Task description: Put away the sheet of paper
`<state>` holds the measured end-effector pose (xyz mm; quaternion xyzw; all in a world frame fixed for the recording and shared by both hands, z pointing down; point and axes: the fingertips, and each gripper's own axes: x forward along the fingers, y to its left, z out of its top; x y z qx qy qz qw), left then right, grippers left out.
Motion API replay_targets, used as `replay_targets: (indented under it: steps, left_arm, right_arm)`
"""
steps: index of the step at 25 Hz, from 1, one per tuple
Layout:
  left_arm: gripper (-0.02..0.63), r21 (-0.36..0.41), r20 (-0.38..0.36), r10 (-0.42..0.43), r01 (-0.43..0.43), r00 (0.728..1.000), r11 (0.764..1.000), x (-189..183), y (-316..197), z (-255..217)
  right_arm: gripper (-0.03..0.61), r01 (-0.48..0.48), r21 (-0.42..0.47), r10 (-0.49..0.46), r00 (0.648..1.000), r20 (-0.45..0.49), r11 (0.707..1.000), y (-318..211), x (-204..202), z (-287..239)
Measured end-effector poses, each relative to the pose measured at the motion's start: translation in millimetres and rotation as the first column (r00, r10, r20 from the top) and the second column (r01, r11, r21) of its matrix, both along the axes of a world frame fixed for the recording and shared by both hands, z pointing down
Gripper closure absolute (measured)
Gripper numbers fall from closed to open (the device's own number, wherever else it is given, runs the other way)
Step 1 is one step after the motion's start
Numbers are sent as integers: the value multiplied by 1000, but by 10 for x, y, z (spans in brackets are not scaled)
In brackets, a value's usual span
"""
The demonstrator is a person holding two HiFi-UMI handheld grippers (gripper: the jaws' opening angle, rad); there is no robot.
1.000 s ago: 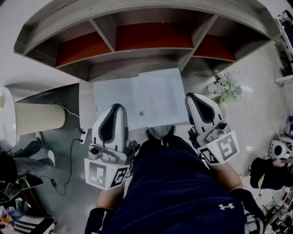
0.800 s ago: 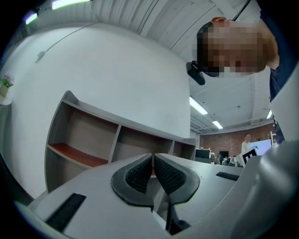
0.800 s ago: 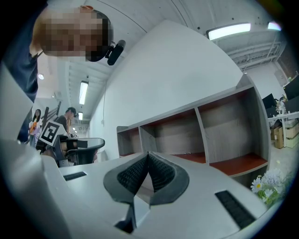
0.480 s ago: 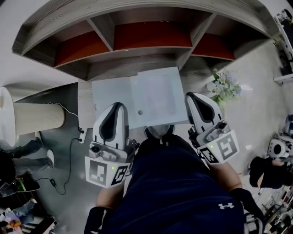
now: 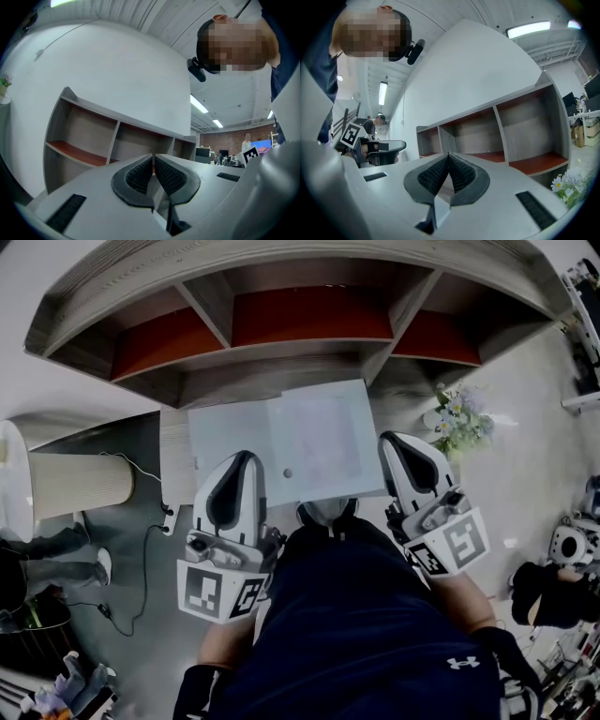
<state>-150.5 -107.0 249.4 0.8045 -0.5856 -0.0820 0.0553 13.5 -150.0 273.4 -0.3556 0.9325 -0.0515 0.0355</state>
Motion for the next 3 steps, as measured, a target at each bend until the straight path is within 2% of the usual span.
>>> replay_targets:
  steps: [3]
  left_arm:
    - [583,-4,0,3,-3,1000,1000,14,-1,13]
  right_arm:
    - [572,-1,-8,1,1000,-1,1000,-3,4,21]
